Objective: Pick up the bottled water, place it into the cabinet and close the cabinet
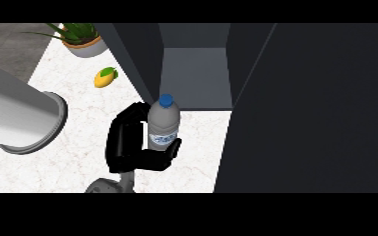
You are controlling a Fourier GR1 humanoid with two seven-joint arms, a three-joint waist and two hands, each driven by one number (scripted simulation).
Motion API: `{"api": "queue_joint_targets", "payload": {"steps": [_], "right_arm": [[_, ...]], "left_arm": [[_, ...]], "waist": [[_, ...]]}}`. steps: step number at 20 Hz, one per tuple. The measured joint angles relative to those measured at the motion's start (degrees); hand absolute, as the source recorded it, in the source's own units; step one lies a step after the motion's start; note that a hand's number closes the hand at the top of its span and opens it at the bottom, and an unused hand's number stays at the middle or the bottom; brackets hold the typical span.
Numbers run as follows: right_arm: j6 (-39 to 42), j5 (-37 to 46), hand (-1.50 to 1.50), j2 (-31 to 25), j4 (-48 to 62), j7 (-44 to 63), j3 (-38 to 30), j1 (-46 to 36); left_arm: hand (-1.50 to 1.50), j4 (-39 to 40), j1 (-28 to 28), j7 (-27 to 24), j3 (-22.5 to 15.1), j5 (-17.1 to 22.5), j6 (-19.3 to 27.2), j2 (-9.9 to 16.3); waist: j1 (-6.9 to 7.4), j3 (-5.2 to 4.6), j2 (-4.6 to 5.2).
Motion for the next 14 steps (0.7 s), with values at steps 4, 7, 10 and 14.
{"api": "queue_joint_targets", "payload": {"steps": [4,7,10,14], "right_arm": [[0.1,-0.1,-1.5,-0.1,-0.2,1.0,-0.9,-0.7],[-0.1,0.0,-1.5,0.3,-0.2,1.5,-0.1,-1.3],[-0.4,-0.1,-1.5,-0.6,-0.3,-0.8,0.8,0.8],[-0.3,-0.4,-1.5,-0.8,-0.3,-1.4,0.4,0.7]], "left_arm": [[1.5,-0.1,-5.0,3.2,-2.2,-0.4,5.3,0.0],[1.5,1.7,-9.2,3.2,-3.2,0.1,8.6,-0.1],[1.5,5.0,-13.6,3.3,-2.0,0.3,10.3,-0.1],[1.5,10.7,-20.0,3.0,-1.2,0.7,13.2,-0.1]], "waist": [[-0.06,-0.01,0.03],[-0.21,-0.02,0.02],[-0.41,-0.01,0.03],[-0.49,-0.01,0.09]]}}
